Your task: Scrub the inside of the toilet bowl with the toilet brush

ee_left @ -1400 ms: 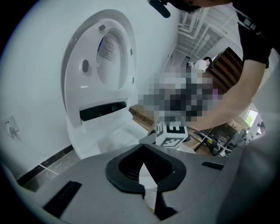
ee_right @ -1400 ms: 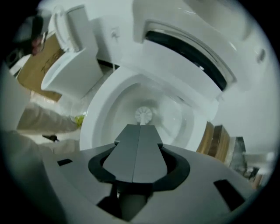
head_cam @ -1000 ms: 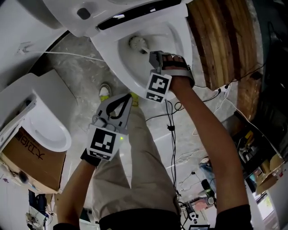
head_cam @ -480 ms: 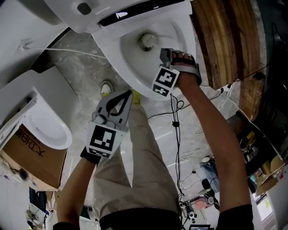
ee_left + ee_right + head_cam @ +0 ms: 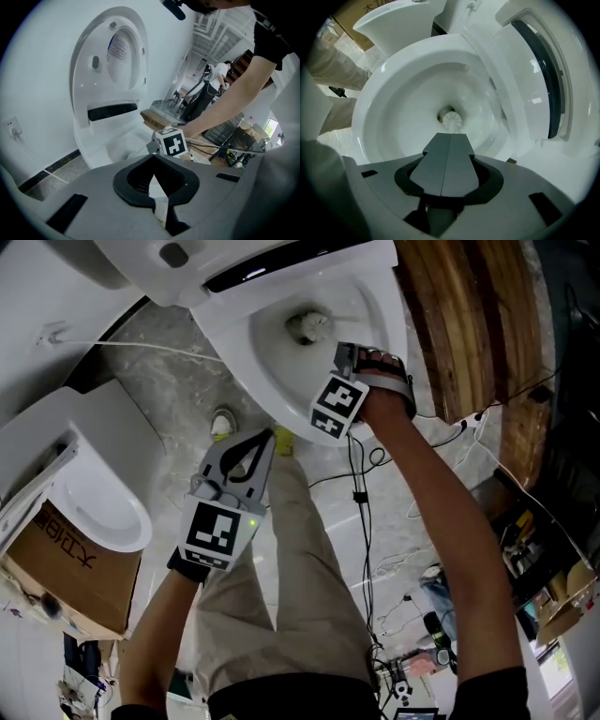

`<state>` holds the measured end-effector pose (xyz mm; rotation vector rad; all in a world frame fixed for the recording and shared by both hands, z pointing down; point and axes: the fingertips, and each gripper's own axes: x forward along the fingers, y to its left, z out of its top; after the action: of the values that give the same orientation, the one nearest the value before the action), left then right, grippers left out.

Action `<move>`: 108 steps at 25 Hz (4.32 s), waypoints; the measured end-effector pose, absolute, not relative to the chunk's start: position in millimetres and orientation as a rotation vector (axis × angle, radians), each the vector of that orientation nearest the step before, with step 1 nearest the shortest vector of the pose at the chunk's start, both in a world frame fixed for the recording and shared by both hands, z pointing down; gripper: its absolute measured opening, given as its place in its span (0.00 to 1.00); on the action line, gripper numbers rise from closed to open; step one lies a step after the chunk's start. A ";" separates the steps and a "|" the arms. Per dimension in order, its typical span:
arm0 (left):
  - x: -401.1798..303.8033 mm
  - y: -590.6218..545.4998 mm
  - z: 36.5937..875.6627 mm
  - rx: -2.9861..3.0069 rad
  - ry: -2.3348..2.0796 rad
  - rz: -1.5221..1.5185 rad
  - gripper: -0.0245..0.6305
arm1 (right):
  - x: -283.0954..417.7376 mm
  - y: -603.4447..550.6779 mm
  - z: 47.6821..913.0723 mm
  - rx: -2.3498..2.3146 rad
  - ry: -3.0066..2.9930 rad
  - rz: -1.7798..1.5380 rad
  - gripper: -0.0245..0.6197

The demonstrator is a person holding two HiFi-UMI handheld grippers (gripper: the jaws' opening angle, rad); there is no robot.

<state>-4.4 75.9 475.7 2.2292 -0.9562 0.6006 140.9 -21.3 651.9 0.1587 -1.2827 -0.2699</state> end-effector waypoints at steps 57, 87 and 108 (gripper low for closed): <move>-37.7 70.3 510.8 2.034 -1.142 0.495 0.06 | 92.2 -35.8 733.8 0.611 -1.502 0.469 0.30; -14.7 66.6 496.0 2.069 -1.109 0.535 0.06 | 113.0 -25.1 715.0 0.204 -1.363 0.377 0.31; -17.1 60.9 512.2 2.053 -1.084 0.545 0.06 | 100.1 -20.3 747.5 0.503 -1.466 0.308 0.30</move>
<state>-17.1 60.9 512.2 2.0527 -1.0844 0.5453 100.1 -20.3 747.5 0.5026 -1.4656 0.3076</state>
